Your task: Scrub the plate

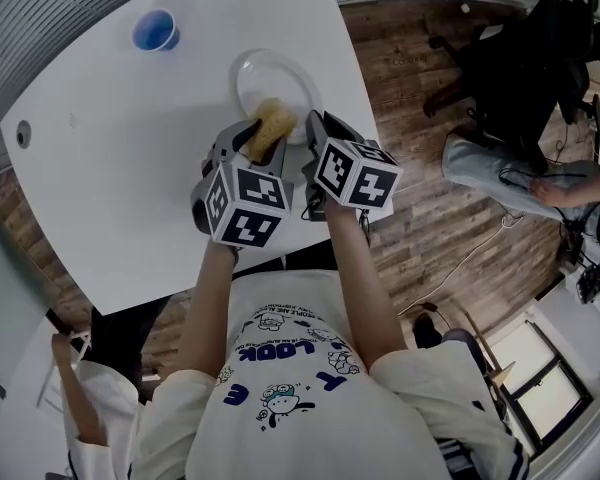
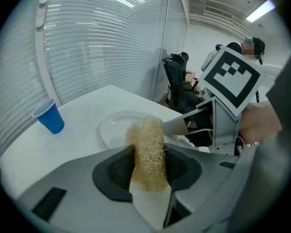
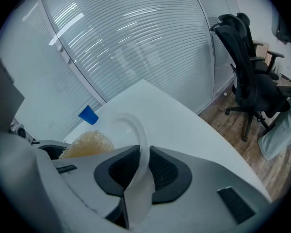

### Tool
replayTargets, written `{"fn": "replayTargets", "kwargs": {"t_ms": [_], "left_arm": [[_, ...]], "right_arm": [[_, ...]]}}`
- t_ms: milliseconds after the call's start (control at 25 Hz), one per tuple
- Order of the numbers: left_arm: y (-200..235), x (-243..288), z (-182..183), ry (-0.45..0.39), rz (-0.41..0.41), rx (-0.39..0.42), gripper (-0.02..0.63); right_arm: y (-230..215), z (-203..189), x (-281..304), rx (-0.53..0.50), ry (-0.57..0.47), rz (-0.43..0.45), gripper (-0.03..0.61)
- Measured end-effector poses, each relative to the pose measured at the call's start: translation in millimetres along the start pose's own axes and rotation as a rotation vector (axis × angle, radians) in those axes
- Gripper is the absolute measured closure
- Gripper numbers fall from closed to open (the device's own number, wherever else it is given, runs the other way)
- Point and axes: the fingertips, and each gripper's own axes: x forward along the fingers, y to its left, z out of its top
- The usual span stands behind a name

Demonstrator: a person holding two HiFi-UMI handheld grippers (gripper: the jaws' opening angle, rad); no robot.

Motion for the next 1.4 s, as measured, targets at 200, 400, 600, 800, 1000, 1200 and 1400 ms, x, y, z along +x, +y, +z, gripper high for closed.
{"fn": "replayTargets", "kwargs": {"t_ms": [200, 400, 600, 800, 1000, 1200, 1400], "left_arm": [[-13.0, 1.4, 0.2, 0.009, -0.034, 0.023, 0.437], [-18.4, 3.4, -0.2, 0.011, -0.055, 0.033, 0.437], [-20.1, 5.5, 1.7, 0.016, -0.070, 0.049, 0.437], [-20.4, 6.3, 2.9, 0.025, -0.067, 0.062, 0.437], [-18.0, 10.1, 4.3, 0.020, -0.064, 0.048, 0.436], [-15.4, 11.4, 8.8, 0.021, -0.069, 0.030, 0.436], [-12.7, 12.3, 10.4, 0.020, -0.069, 0.021, 0.436]], "right_arm": [[1.0, 0.5, -0.3, 0.001, -0.001, 0.000, 0.518], [1.8, -0.5, 0.5, -0.002, 0.002, 0.004, 0.518], [-0.1, 0.3, -0.4, 0.000, 0.004, 0.008, 0.518], [0.8, 0.1, -0.5, -0.003, 0.010, 0.015, 0.518], [0.3, -1.1, 0.0, -0.016, 0.011, 0.015, 0.518], [0.9, -0.4, -0.9, -0.015, 0.013, 0.019, 0.518], [1.0, -0.1, -0.4, -0.013, 0.010, 0.021, 0.518]]}}
